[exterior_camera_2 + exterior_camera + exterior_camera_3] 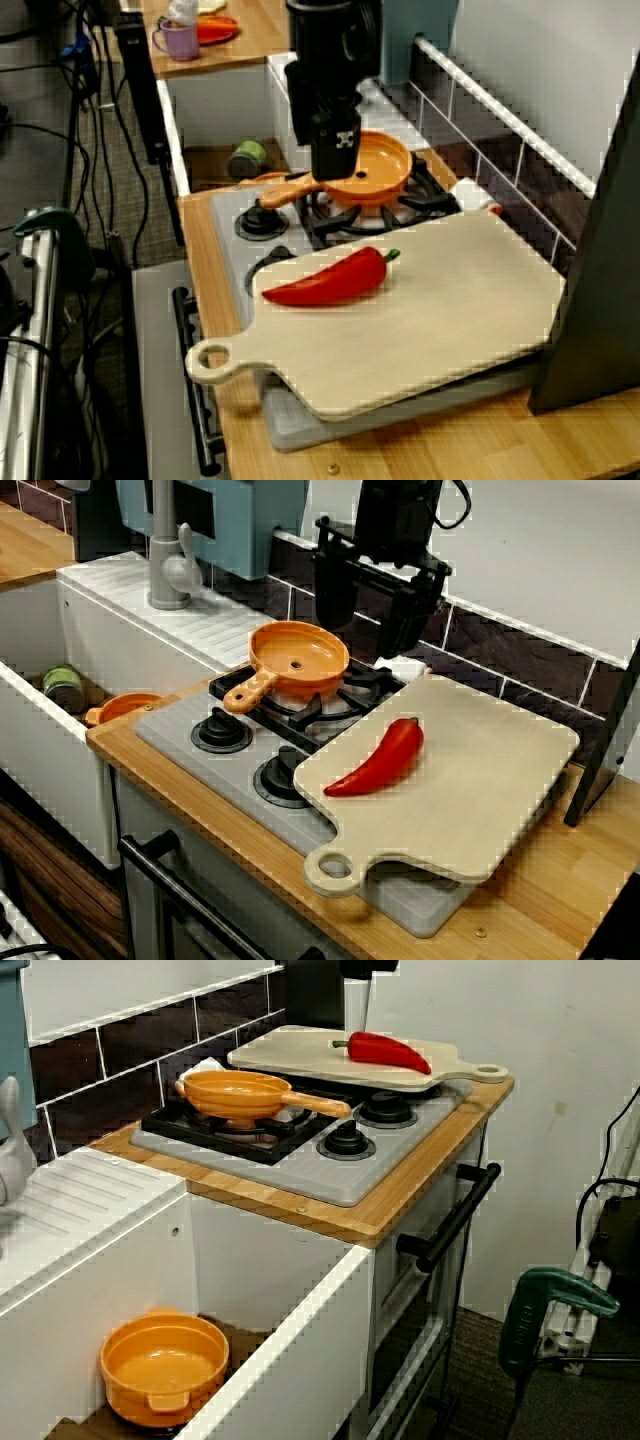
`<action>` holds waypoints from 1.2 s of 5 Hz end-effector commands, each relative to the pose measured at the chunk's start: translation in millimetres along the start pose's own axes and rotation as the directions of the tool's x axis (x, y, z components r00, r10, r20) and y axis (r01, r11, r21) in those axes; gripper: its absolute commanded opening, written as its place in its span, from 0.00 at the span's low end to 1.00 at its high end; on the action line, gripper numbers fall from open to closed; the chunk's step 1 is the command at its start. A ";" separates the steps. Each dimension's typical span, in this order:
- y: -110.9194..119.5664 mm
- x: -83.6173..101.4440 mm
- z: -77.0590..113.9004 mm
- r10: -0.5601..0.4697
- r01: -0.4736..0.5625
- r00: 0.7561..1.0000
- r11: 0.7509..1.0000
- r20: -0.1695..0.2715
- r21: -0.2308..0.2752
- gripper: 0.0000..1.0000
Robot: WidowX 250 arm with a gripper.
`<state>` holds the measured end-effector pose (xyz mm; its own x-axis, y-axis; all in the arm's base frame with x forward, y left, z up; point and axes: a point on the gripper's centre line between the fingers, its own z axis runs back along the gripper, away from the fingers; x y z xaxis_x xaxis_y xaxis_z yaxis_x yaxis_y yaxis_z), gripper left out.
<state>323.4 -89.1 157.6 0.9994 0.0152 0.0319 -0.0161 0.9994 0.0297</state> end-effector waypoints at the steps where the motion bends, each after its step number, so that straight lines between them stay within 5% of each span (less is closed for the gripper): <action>1: 47.2 19.7 5.5 0.030 -0.033 0.998 0.997 0.057 0.065 1.00; 3: 83.7 0.0 -10.0 0.029 -0.032 0.999 0.996 0.040 0.082 1.00; 6: 91.8 -29.8 -31.2 0.004 -0.015 0.995 0.994 0.097 0.108 1.00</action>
<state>288.1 0.1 111.2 0.9972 0.0116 0.0733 -0.0217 0.9901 0.1388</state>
